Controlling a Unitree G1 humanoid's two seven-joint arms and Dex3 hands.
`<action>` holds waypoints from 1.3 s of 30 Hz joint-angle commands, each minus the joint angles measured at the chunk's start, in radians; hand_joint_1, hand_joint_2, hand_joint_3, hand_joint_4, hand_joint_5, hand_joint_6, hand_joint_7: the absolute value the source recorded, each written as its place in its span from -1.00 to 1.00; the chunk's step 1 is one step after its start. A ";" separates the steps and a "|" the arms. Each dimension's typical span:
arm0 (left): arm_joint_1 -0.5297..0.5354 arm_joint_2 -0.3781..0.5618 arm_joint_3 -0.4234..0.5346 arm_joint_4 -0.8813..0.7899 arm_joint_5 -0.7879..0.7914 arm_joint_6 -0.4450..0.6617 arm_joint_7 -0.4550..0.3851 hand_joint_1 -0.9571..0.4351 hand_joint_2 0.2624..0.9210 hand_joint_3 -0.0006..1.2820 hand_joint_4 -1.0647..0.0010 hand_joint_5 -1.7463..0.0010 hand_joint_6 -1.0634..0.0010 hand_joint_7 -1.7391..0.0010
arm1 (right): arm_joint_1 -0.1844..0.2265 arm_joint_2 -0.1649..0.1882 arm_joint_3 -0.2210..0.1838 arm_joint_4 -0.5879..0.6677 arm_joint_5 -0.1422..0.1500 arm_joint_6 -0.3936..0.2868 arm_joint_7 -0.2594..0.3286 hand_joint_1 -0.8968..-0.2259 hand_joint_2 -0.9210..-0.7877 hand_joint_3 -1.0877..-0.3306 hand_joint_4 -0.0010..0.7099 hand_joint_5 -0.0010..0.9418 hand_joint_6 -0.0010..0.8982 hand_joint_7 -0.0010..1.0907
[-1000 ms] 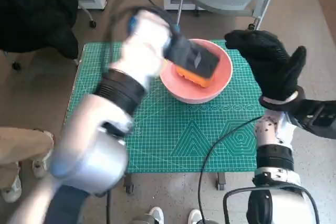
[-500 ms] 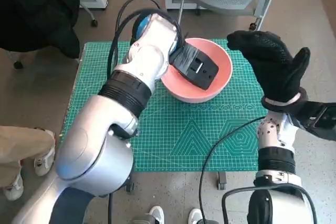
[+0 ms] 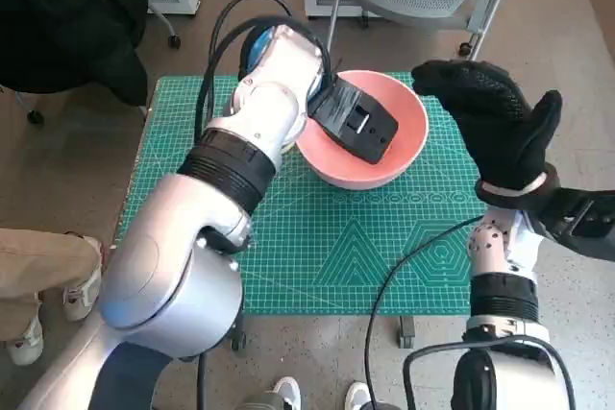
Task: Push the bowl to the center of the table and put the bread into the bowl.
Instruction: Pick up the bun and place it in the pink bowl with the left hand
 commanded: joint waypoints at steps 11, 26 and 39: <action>-0.034 0.016 -0.005 0.003 0.006 -0.007 -0.012 -0.12 1.00 -0.22 -0.20 0.70 0.61 -0.98 | 0.038 0.011 0.011 -0.017 0.002 0.007 -0.012 -0.34 -1.00 0.00 -0.60 -1.00 -0.58 -0.97; -0.035 0.018 -0.005 0.001 0.006 -0.008 -0.018 -0.12 1.00 -0.22 -0.22 0.72 0.61 -0.98 | 0.058 0.019 0.021 -0.052 0.000 0.012 -0.022 -0.34 -1.00 0.00 -0.60 -1.00 -0.58 -0.97; -0.036 0.015 -0.006 0.000 0.006 -0.006 -0.024 -0.12 1.00 -0.22 -0.24 0.74 0.61 -0.98 | 0.075 0.019 0.028 -0.083 0.004 0.021 -0.029 -0.34 -1.00 0.00 -0.60 -1.00 -0.58 -0.96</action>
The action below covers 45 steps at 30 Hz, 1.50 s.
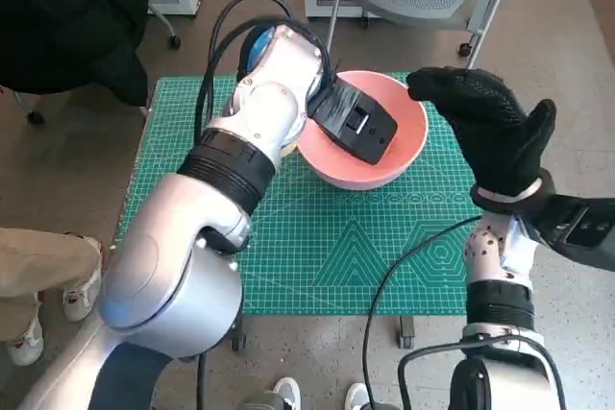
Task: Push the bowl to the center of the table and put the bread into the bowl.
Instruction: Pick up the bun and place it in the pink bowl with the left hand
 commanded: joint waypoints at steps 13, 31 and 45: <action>-0.038 0.012 -0.005 -0.001 0.005 -0.003 -0.016 -0.12 1.00 -0.22 -0.25 0.75 0.61 -0.98 | 0.047 0.002 0.009 -0.034 0.006 0.021 -0.013 -0.34 -1.00 0.00 -0.60 -1.00 -0.58 -0.96; -0.040 0.010 -0.005 -0.002 0.005 -0.002 -0.023 -0.12 1.00 -0.22 -0.27 0.77 0.61 -0.98 | 0.064 0.001 0.018 -0.067 0.010 0.033 -0.022 -0.34 -1.00 0.00 -0.60 -1.00 -0.58 -0.96; -0.040 0.008 -0.005 -0.002 0.005 -0.001 -0.023 -0.12 1.00 -0.22 -0.28 0.78 0.61 -0.98 | 0.066 -0.001 0.016 -0.069 0.011 0.037 -0.021 -0.34 -1.00 0.00 -0.60 -1.00 -0.58 -0.96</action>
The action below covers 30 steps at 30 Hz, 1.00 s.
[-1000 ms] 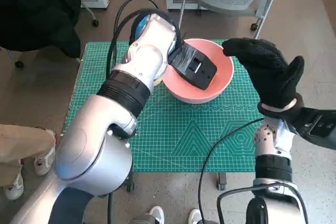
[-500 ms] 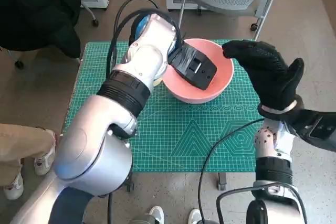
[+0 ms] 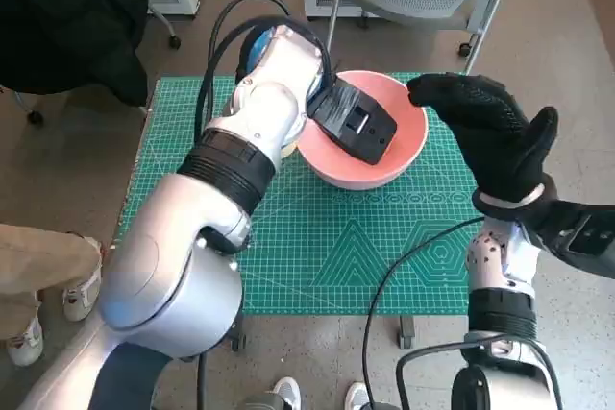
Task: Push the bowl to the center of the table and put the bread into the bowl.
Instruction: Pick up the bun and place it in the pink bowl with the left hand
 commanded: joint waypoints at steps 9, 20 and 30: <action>-0.040 0.006 -0.003 -0.002 0.005 0.000 -0.010 -0.12 1.00 -0.22 -0.28 0.79 0.61 -0.98 | 0.027 -0.003 -0.002 0.001 0.011 0.010 -0.001 -0.34 -1.00 0.00 -0.60 -1.00 -0.58 -0.96; -0.039 0.005 -0.004 -0.002 0.005 0.001 -0.009 -0.12 1.00 -0.22 -0.29 0.80 0.61 -0.98 | 0.025 -0.004 -0.003 0.006 0.011 0.009 0.001 -0.34 -1.00 0.00 -0.60 -1.00 -0.58 -0.96; -0.038 0.003 -0.003 -0.001 0.005 0.002 -0.007 -0.12 1.00 -0.22 -0.30 0.80 0.61 -0.98 | 0.022 -0.008 -0.007 0.015 0.013 0.009 0.005 -0.34 -1.00 0.00 -0.60 -1.00 -0.58 -0.96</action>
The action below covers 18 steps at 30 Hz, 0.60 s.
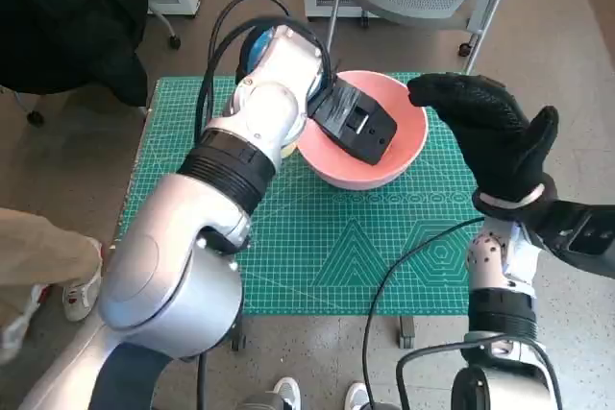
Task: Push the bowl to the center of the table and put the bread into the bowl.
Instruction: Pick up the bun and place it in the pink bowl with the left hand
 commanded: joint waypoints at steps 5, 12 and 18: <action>0.065 -0.018 0.478 -0.099 -0.435 -0.035 0.428 -0.31 0.99 -0.60 0.34 0.92 0.71 0.03 | 0.004 -0.029 -0.023 0.088 -0.004 0.011 -0.024 -0.27 -1.00 0.14 -0.59 -1.00 -0.58 -0.96; 0.092 -0.007 0.499 -0.098 -0.463 -0.120 0.544 -0.68 1.00 -0.68 0.92 0.99 0.74 0.85 | -0.005 -0.032 -0.026 0.108 -0.011 0.001 -0.028 -0.23 -1.00 0.24 -0.58 -0.99 -0.58 -0.96; 0.096 -0.005 0.493 -0.094 -0.463 -0.128 0.600 -0.77 1.00 -0.47 0.99 1.00 0.80 0.95 | -0.015 -0.034 -0.025 0.128 -0.012 -0.013 -0.023 -0.23 -1.00 0.25 -0.57 -0.99 -0.58 -0.96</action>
